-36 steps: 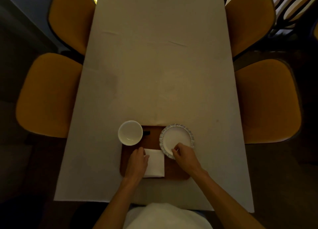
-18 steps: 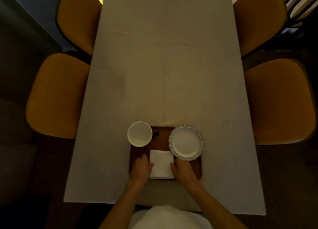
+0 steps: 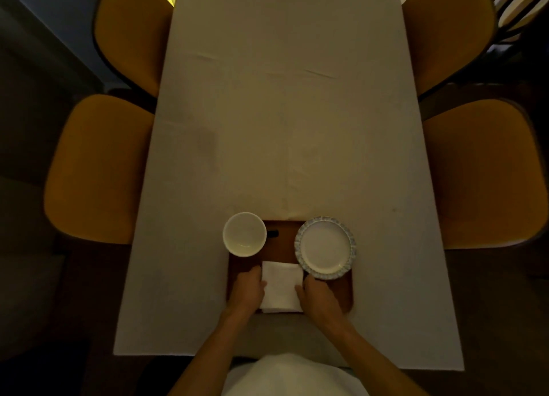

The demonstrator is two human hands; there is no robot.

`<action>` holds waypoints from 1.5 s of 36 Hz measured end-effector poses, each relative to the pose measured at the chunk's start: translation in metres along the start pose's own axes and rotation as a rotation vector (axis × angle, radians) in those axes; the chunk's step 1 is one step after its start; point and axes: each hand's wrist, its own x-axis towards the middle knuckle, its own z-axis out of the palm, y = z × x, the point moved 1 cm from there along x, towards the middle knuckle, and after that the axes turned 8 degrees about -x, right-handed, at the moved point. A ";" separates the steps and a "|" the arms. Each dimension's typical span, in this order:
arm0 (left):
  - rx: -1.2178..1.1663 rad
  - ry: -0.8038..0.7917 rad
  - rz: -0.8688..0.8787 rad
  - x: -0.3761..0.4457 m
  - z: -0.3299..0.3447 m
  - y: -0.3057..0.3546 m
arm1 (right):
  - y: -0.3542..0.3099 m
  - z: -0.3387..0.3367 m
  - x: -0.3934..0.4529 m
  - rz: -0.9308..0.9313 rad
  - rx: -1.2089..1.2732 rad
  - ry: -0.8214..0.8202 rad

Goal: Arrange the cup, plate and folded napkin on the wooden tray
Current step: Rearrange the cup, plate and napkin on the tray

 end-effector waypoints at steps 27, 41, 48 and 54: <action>-0.081 -0.084 0.166 -0.019 0.009 -0.016 | 0.004 -0.004 -0.007 -0.230 -0.060 0.029; 0.206 -0.101 0.171 -0.016 0.015 -0.019 | 0.024 0.000 -0.008 -0.271 -0.084 0.020; 0.060 -0.116 0.117 -0.016 0.016 -0.009 | 0.017 0.001 -0.008 -0.262 0.023 -0.067; -0.054 0.039 0.121 -0.012 0.006 -0.007 | 0.007 -0.002 -0.006 -0.244 0.049 -0.058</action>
